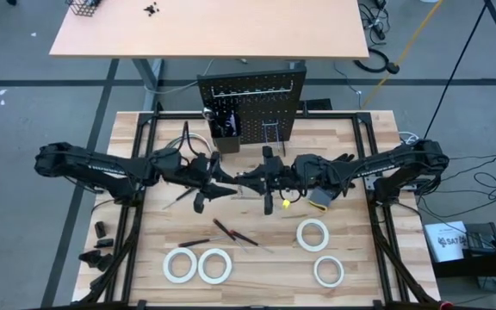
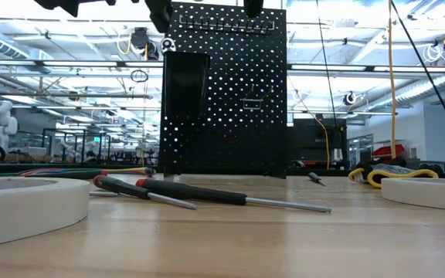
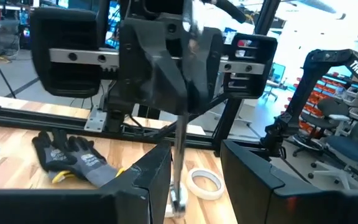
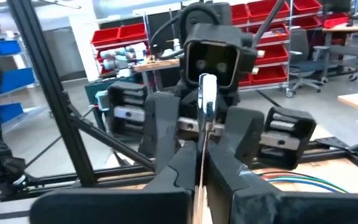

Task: Hang tools onto peg board
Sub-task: Put the wrench into the peg board

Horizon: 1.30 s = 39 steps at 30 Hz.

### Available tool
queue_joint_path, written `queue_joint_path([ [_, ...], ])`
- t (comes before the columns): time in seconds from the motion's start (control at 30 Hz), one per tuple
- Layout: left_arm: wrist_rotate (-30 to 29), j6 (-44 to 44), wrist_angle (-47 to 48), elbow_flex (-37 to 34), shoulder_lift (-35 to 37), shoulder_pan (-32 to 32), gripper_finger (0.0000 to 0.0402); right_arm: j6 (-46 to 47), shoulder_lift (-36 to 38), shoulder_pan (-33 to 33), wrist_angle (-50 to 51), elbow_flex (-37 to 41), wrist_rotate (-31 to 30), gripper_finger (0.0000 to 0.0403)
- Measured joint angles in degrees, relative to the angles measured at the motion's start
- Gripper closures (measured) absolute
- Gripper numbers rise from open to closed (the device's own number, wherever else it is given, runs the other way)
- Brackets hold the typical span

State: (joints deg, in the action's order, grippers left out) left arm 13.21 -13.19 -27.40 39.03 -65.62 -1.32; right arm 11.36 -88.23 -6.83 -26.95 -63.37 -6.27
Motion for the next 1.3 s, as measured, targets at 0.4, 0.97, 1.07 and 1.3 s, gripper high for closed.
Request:
queue_joint_path([
  [0.4, 0.0, -0.2, -5.3, 0.0, -3.9, -0.1, 0.0261, 1.5, -2.6, 0.0, -2.0, 0.0, -0.1, 0.0394],
  [0.97, -1.0, -1.1, -2.9, 0.0, -4.0, -0.1, 0.0262, 1.5, -2.5, 0.0, -1.8, 0.0, -0.2, 0.0394],
  [1.07, -2.0, -1.4, -2.7, 0.0, -4.0, -0.1, 0.0276, 1.5, -2.4, 0.0, -1.8, 0.0, -0.2, 0.0394],
  [1.3, -2.1, -1.3, -2.6, 0.0, -4.0, -0.2, 0.0371, 1.6, -2.4, 0.0, -1.8, 0.0, -0.2, 0.0394],
])
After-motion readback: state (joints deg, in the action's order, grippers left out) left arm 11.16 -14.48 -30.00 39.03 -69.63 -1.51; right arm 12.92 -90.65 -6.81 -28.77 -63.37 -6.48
